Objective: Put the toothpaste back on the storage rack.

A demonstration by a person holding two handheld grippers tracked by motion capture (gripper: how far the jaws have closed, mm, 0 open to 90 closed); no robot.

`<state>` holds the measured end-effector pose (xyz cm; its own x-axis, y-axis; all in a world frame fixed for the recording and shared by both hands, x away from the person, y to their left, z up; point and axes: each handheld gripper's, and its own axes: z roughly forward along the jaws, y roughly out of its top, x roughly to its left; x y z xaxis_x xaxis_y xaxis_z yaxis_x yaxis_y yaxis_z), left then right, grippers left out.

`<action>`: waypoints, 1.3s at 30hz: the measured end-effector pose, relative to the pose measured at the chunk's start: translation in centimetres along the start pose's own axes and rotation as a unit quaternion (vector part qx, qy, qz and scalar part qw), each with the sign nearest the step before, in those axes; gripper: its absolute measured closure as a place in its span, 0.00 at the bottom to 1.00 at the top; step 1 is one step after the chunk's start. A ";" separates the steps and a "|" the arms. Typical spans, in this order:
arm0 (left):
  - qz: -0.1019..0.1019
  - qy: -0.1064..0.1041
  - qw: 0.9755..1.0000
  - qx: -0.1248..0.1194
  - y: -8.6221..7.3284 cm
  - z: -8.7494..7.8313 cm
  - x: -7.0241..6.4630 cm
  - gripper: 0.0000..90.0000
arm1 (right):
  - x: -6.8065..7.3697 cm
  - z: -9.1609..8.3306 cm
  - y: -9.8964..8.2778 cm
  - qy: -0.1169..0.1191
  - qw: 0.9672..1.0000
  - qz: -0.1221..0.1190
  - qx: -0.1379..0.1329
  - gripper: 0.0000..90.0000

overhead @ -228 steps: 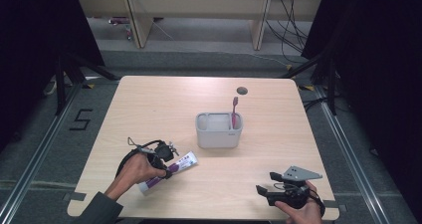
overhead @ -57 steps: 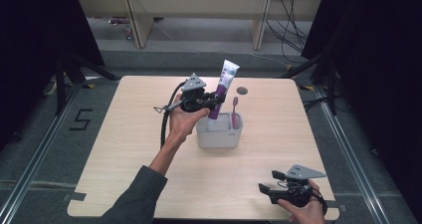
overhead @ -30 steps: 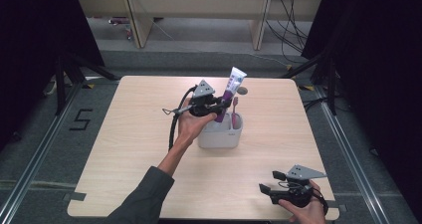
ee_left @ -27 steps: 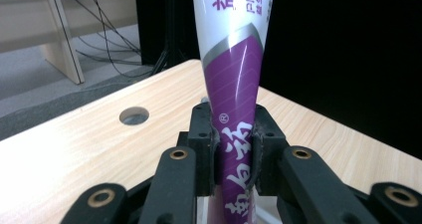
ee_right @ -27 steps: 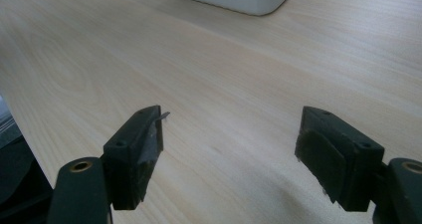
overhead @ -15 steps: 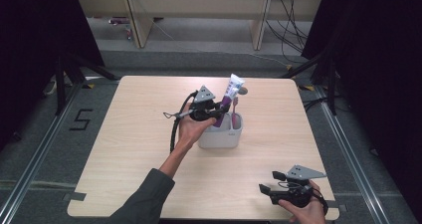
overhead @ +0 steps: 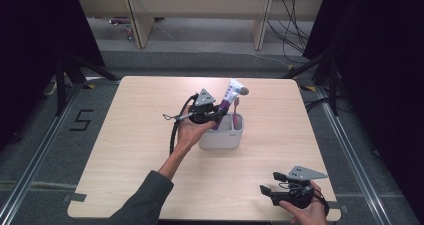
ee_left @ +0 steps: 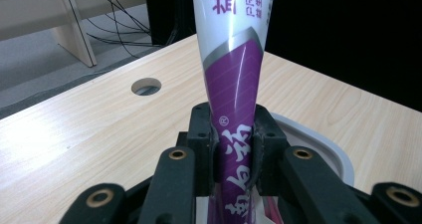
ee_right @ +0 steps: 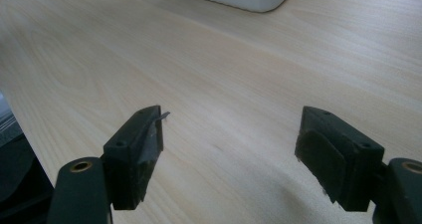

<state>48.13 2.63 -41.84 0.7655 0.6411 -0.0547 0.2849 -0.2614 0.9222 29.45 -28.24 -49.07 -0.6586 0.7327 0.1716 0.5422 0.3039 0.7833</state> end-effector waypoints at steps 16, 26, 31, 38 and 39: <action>0.000 -0.005 1.000 0.001 -0.4 0.8 -0.4 0.83 | 0.0 0.0 0.0 -0.002 1.000 0.003 0.003 0.30; 0.014 -0.004 1.000 0.013 -0.5 0.9 -0.6 0.80 | 0.0 0.0 0.0 -0.002 1.000 0.003 0.003 0.30; 0.011 -0.002 1.000 0.012 -0.5 0.7 -0.7 0.77 | 0.0 0.1 -0.1 -0.003 1.000 0.001 0.000 0.30; -0.008 0.016 1.000 -0.025 0.5 -0.4 -0.5 0.56 | 0.2 0.1 -0.1 0.001 1.000 0.009 0.006 0.30; -0.007 0.018 1.000 -0.024 0.6 -0.5 -0.5 0.54 | 0.2 0.1 -0.1 0.001 1.000 0.010 0.006 0.30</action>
<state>47.61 2.57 -41.10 0.7406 0.6696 -0.0550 0.2664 -0.2175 0.9390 29.31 -28.07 -49.12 -0.6489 0.7375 0.1874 0.5610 0.2973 0.7725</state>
